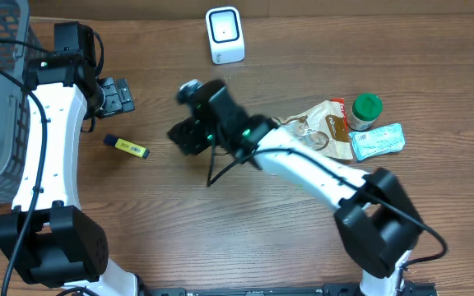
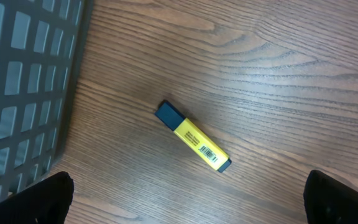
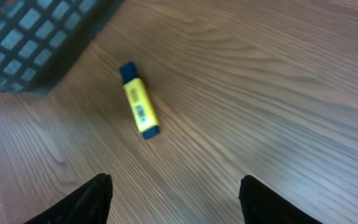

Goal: Scan the item barcode
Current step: 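Move the right gripper left over the yellow highlighter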

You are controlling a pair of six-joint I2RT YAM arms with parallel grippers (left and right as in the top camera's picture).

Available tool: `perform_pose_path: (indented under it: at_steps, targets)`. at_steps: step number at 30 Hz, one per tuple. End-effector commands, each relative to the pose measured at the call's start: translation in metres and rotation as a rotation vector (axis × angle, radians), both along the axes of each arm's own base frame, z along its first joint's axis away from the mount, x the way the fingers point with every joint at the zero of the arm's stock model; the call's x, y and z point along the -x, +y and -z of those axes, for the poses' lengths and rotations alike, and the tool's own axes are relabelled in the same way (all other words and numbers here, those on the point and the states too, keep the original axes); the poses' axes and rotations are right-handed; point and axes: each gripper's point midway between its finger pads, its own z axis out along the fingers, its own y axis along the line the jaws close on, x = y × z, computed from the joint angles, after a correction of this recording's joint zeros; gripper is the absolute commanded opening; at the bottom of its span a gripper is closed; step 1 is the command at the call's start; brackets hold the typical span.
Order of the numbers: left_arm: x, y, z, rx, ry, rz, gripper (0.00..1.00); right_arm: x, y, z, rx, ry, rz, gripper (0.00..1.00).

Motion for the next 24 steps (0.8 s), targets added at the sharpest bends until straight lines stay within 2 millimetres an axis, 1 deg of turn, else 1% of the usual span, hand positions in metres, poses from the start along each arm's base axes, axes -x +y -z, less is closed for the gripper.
perform_pose_path:
  at_steps: [1, 3, 5, 8, 10, 14, 17, 19, 24]
  targets:
    - [0.001, -0.002, -0.005, -0.006, -0.012, 0.014, 1.0, 0.008, 0.016, 0.032, 0.059, -0.049, -0.024, 0.7]
    - [0.001, -0.002, -0.005, -0.006, -0.012, 0.014, 1.0, 0.011, 0.029, 0.042, 0.057, -0.08, -0.057, 0.75]
    - [0.001, -0.002, -0.005, -0.006, -0.012, 0.014, 1.0, 0.011, 0.037, 0.052, 0.057, -0.106, -0.076, 0.77]
    - [0.001, -0.002, -0.005, -0.006, -0.012, 0.014, 1.0, 0.007, 0.041, 0.064, 0.059, -0.115, -0.07, 0.76]
    - [0.001, -0.002, -0.005, -0.006, -0.012, 0.014, 1.0, 0.006, 0.043, 0.069, 0.065, -0.137, -0.088, 0.77]
    - [0.001, -0.002, -0.005, -0.006, -0.012, 0.014, 1.0, 0.002, 0.047, 0.069, 0.08, -0.222, -0.151, 0.77]
    - [0.001, -0.002, -0.005, -0.006, -0.012, 0.014, 1.0, -0.004, 0.055, 0.061, 0.038, -0.263, -0.144, 0.78]
    - [0.001, -0.002, -0.005, -0.006, -0.012, 0.014, 1.0, -0.007, 0.059, 0.06, 0.018, -0.281, -0.141, 0.8]
    - [0.001, -0.002, -0.005, -0.006, -0.012, 0.014, 1.0, -0.011, 0.068, 0.067, -0.018, -0.311, -0.142, 0.8]
